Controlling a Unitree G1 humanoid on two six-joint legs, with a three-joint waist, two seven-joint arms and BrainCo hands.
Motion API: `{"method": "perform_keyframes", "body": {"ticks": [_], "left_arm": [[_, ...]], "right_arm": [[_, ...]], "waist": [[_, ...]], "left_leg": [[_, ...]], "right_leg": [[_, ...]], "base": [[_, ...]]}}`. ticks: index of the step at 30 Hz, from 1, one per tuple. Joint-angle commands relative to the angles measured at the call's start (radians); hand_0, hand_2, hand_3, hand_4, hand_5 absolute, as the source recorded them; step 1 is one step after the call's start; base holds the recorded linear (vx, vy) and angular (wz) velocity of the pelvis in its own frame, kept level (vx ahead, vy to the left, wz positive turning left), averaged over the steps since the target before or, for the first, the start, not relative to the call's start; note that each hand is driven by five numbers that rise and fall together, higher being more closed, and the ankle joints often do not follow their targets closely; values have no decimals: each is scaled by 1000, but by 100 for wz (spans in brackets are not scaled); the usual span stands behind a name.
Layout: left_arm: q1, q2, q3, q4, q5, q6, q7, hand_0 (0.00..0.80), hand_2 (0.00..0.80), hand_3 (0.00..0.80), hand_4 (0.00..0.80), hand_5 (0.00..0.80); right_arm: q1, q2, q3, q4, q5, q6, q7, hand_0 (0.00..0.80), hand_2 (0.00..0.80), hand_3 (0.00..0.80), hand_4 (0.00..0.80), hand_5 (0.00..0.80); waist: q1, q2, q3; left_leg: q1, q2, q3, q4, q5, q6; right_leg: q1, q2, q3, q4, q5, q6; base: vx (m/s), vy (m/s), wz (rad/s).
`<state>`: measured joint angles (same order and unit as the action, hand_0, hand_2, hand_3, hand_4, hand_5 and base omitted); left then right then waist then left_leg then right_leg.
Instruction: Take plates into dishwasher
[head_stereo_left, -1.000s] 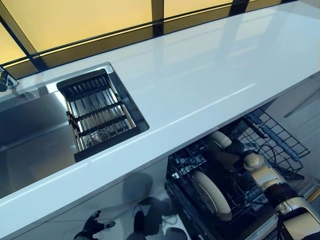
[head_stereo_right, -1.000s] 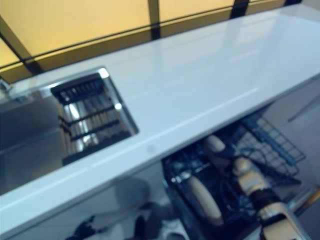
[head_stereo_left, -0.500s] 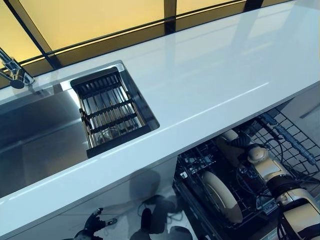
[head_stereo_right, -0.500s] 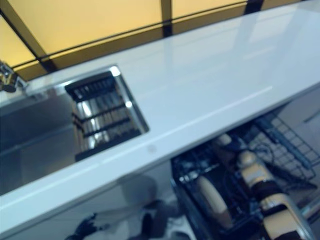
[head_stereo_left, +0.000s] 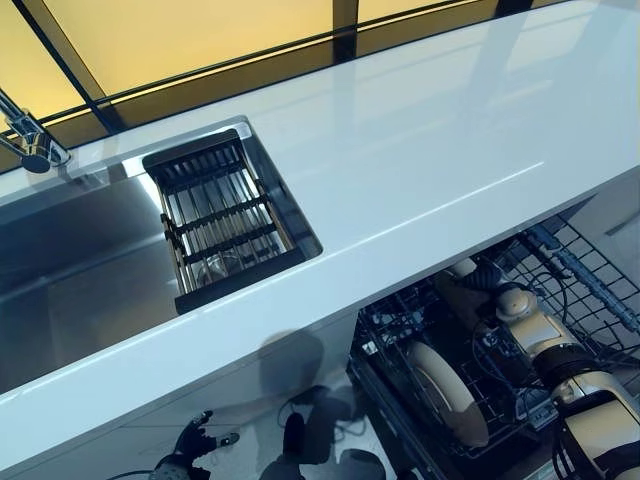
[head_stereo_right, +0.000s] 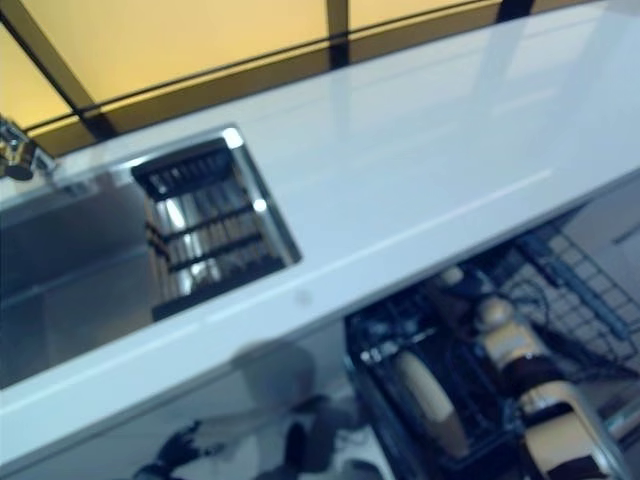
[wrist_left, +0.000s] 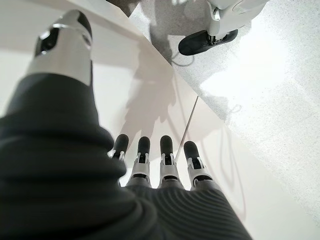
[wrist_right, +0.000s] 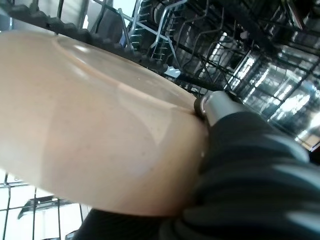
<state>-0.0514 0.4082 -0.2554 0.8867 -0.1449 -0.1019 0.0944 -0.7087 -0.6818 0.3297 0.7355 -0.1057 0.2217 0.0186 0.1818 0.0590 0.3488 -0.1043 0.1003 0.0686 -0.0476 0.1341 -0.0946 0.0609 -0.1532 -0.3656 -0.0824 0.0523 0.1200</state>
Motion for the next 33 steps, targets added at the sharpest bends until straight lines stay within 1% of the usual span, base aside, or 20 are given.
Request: {"method": "perform_keyframes", "body": {"ticks": [1, 4, 7, 14, 25, 29, 33], "left_arm": [[-60, 24, -43, -5, -35, -22, 15, 0, 0, 0, 0, 0], [-68, 27, -52, -7, -37, -26, 19, 0, 0, 0, 0, 0], [-81, 30, -60, -17, -41, -12, 21, 0, 0, 0, 0, 0], [-100, 30, -65, -12, -56, -17, 21, 0, 0, 0, 0, 0], [-128, 22, -81, -24, -65, -6, 28, 0, 0, 0, 0, 0], [-134, 15, -86, -22, -67, -7, 32, 0, 0, 0, 0, 0], [-140, 9, -88, -17, -66, -10, 33, 0, 0, 0, 0, 0]], "right_arm": [[-41, -55, 78, 132, -58, 20, -9, 800, 800, 800, 800, 800], [-37, -51, 78, 171, -45, 12, -18, 800, 800, 800, 800, 800], [-39, -48, 76, 195, -49, 13, -13, 800, 800, 800, 800, 800], [-48, -41, 86, 238, -57, -5, -10, 800, 800, 800, 800, 800], [-44, 6, 91, 270, -53, -22, -19, 800, 800, 800, 800, 800], [-45, 25, 94, 272, -60, -10, -10, 800, 800, 800, 800, 800], [-45, 43, 96, 284, -63, -14, -8, 800, 800, 800, 800, 800]], "waist": [[12, -15, 11], [16, -10, 16], [18, -1, 23], [17, 8, 37], [14, 20, 47], [12, 23, 49], [12, 26, 50]], "left_leg": [[-56, -22, -4, 3, 0, 15], [-64, -26, -10, 7, 1, 17], [-74, -31, -17, 12, 1, 20], [-85, -40, -21, 14, 0, 25], [-86, -47, -23, 2, 1, 32], [-85, -48, -22, -1, 3, 33], [-85, -50, -23, -5, 4, 34]], "right_leg": [[-84, -54, 35, 151, -34, 14], [-91, -58, 29, 156, -34, 13], [-102, -62, 24, 166, -34, 11], [-125, -67, 26, 175, -32, 11], [-152, -73, 24, 191, -32, 10], [-160, -73, 24, 196, -31, 10], [-167, -75, 23, 201, -30, 9]], "base": [[0, 0, 0], [-14, -3, 3], [-19, 4, 10], [-14, 9, 2], [-1, 1, 0], [0, 0, 0], [0, 0, 0]]}}
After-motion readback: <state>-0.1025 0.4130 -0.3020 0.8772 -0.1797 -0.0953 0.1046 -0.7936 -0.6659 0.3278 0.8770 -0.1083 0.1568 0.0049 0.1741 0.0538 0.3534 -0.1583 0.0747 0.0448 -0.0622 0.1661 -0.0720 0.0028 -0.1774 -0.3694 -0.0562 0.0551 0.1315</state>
